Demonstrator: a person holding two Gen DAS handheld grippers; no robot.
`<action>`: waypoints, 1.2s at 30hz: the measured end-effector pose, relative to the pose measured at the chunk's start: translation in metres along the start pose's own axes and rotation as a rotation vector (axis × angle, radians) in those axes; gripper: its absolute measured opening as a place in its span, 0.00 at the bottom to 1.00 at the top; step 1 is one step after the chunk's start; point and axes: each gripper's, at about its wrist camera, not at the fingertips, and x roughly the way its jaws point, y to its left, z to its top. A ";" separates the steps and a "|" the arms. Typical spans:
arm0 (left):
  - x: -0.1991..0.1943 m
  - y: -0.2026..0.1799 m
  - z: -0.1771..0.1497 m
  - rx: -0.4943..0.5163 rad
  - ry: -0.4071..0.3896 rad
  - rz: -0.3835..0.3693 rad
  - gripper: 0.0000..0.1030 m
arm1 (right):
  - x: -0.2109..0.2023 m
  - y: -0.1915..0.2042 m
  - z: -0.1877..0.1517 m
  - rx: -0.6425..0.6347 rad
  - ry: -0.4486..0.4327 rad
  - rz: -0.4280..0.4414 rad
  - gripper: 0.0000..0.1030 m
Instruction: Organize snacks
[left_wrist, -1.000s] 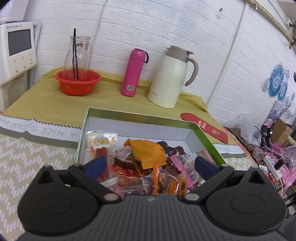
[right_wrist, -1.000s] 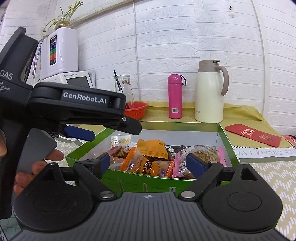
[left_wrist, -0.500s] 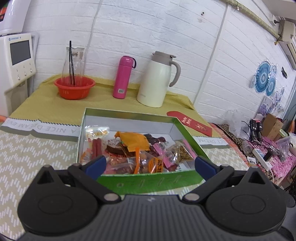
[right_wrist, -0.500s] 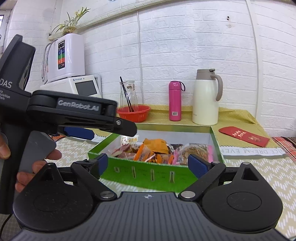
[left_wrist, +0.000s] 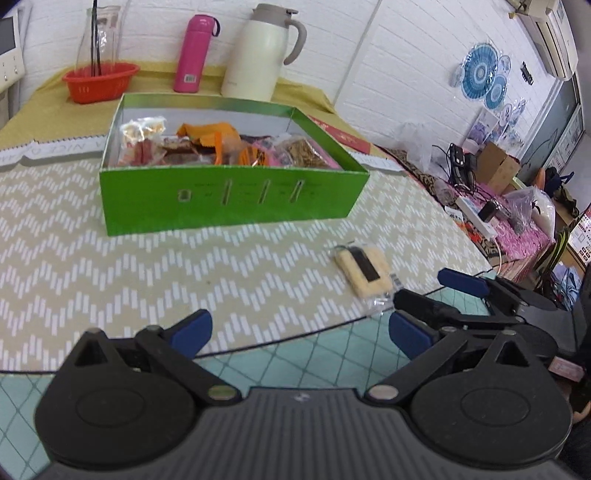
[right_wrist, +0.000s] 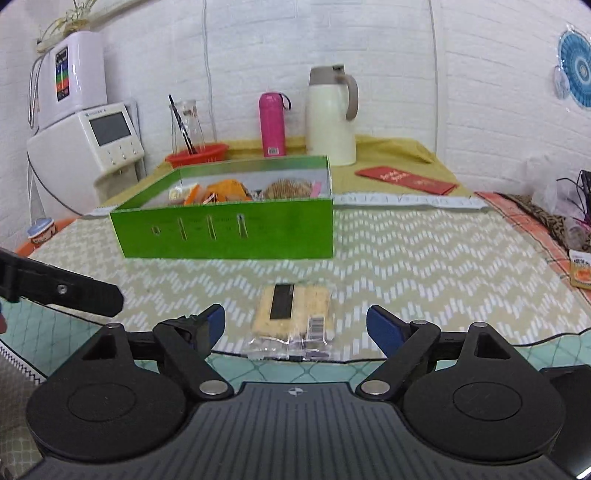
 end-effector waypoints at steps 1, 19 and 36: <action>-0.001 0.001 -0.003 0.002 0.007 -0.001 0.98 | 0.009 0.001 -0.001 0.000 0.023 -0.005 1.00; 0.019 -0.010 -0.015 -0.039 0.047 -0.106 0.98 | -0.003 0.045 -0.026 -0.166 0.098 0.143 0.99; 0.042 -0.025 -0.014 -0.067 0.048 -0.130 0.65 | -0.016 0.051 -0.037 -0.089 0.072 0.082 1.00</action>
